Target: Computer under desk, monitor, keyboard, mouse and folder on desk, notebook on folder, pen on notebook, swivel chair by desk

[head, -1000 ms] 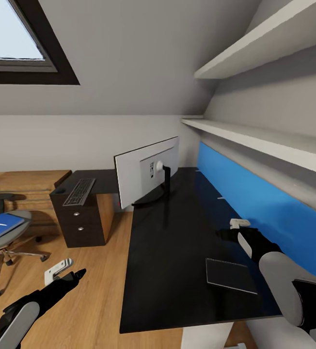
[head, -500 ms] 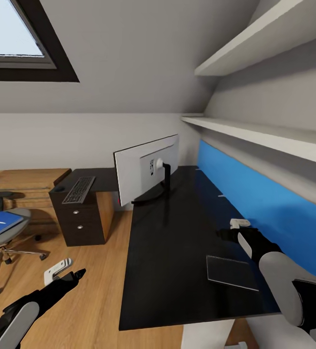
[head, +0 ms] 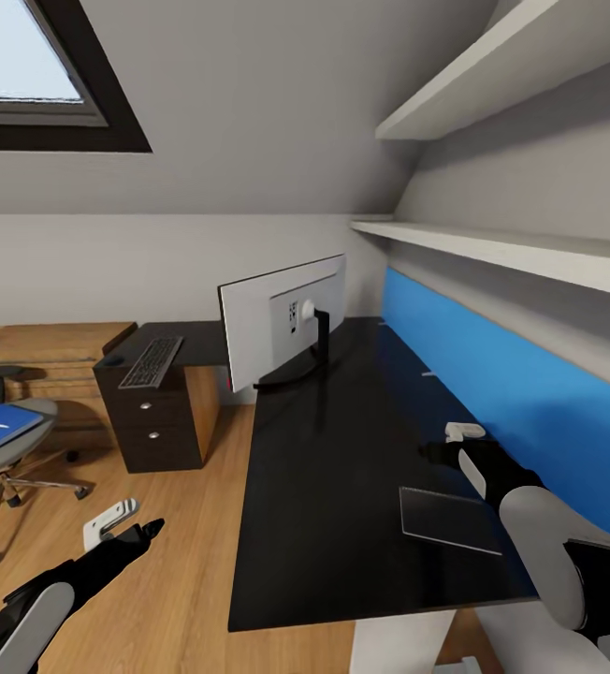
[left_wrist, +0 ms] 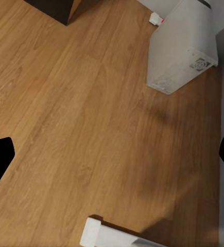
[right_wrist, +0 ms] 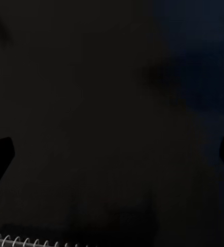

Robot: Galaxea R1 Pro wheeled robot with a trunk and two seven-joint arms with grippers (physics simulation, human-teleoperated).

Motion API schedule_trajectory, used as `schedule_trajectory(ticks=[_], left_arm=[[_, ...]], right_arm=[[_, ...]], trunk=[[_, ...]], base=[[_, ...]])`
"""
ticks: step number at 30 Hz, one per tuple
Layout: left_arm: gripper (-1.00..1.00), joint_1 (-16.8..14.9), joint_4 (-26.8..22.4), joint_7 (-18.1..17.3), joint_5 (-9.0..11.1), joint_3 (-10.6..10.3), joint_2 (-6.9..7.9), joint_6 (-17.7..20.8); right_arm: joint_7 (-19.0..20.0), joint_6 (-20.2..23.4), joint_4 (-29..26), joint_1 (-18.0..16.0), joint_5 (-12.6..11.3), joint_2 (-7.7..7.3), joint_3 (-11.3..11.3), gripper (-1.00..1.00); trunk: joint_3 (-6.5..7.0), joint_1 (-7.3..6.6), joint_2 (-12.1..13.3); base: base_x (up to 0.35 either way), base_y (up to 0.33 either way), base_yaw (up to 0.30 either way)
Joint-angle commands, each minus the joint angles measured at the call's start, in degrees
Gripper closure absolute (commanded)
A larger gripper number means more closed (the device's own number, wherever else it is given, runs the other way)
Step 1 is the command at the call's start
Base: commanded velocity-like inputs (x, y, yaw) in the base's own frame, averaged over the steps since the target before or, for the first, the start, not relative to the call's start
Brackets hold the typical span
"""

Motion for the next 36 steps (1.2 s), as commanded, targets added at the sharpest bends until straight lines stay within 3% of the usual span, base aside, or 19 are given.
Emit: schedule_trajectory(ticks=[1, 30, 36], left_arm=[[-1.00, 0.0, -0.1, 0.6, 0.6, -0.1, 0.05, 0.0], [-1.00, -0.1, 0.6, 0.6, 0.6, -0.1, -0.03, 0.0], [-1.00, 0.0, 0.8, 0.6, 0.6, -0.2, -0.03, 0.1]], right_arm=[[0.4, 0.3, -0.1, 0.0, 0.6, 0.03, -0.4, -1.00], [0.3, 0.4, 0.1, 0.0, 0.7, 0.21, -0.3, -1.00], [0.3, 0.4, 0.1, 0.0, 0.7, 0.21, -0.3, -1.00]], trunk=[[-0.25, 0.23, -0.5], [-5.46, 6.60, -12.1], [-5.46, 6.60, -12.1]], base=[[0.000, 0.000, 0.000], [0.000, 0.000, 0.000], [0.000, 0.000, 0.000]])
